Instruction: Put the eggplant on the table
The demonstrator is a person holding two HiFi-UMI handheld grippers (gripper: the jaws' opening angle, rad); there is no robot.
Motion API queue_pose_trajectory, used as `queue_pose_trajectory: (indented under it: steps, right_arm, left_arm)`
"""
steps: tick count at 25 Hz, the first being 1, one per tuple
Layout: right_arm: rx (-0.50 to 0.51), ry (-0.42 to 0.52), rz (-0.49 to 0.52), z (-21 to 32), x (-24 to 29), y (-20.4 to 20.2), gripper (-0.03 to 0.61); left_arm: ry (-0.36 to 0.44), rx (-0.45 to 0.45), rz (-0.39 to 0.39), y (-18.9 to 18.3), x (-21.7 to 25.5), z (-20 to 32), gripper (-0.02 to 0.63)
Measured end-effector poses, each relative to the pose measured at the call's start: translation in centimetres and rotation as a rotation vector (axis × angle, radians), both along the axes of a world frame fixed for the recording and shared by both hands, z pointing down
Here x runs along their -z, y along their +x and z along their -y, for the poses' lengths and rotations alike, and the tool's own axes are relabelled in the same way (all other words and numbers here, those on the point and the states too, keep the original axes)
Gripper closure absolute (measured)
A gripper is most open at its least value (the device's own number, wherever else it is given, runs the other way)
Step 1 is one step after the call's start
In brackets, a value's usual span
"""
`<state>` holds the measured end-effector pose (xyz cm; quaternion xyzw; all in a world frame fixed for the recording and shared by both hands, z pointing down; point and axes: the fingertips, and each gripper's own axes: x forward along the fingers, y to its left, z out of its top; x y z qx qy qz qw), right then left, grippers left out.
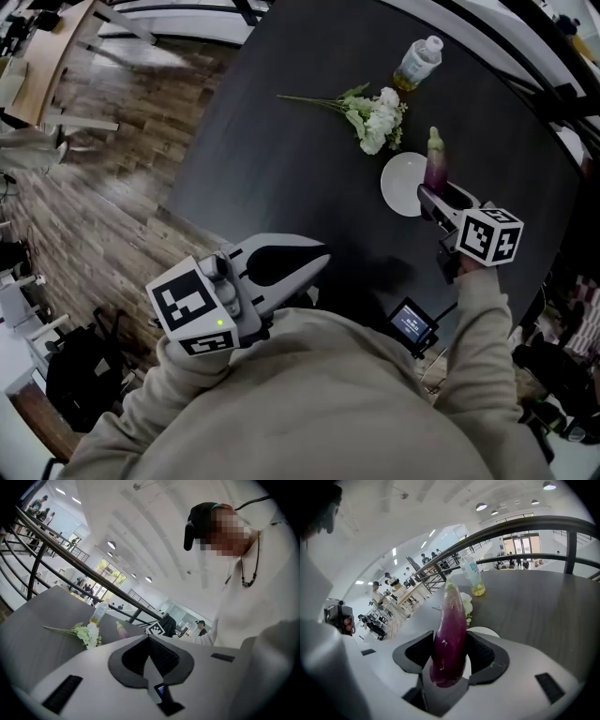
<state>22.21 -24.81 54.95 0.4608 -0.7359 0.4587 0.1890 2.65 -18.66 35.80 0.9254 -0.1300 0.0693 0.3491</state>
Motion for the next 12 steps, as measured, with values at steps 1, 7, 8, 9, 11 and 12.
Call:
queue_pose_trajectory:
  steps: [1,7,8,9,11,12]
  right_arm:
    - [0.008,-0.013,-0.014,-0.1,-0.7,0.0,0.348]
    - [0.028,-0.082,-0.072,-0.3,-4.4,0.2,0.348]
    - [0.030,-0.093,-0.082,-0.3,-5.0,0.2,0.348]
    - [0.035,-0.104,-0.094,-0.4,-5.6,0.3,0.348]
    - [0.053,-0.123,-0.124,-0.5,-6.8,0.6,0.348]
    - [0.065,-0.130,-0.140,-0.5,-7.4,0.6,0.348]
  left_arm:
    - [-0.003,0.006,0.000,-0.2,-0.1,0.0,0.607]
    - [-0.017,0.031,-0.009,-0.6,-0.9,0.1,0.607]
    - [-0.017,0.034,-0.010,-0.7,-1.0,0.1,0.607]
    - [-0.018,0.036,-0.010,-0.8,-1.0,0.2,0.607]
    - [-0.020,0.041,-0.007,-1.0,-1.2,0.2,0.607]
    - [-0.022,0.043,-0.005,-1.2,-1.3,0.1,0.607]
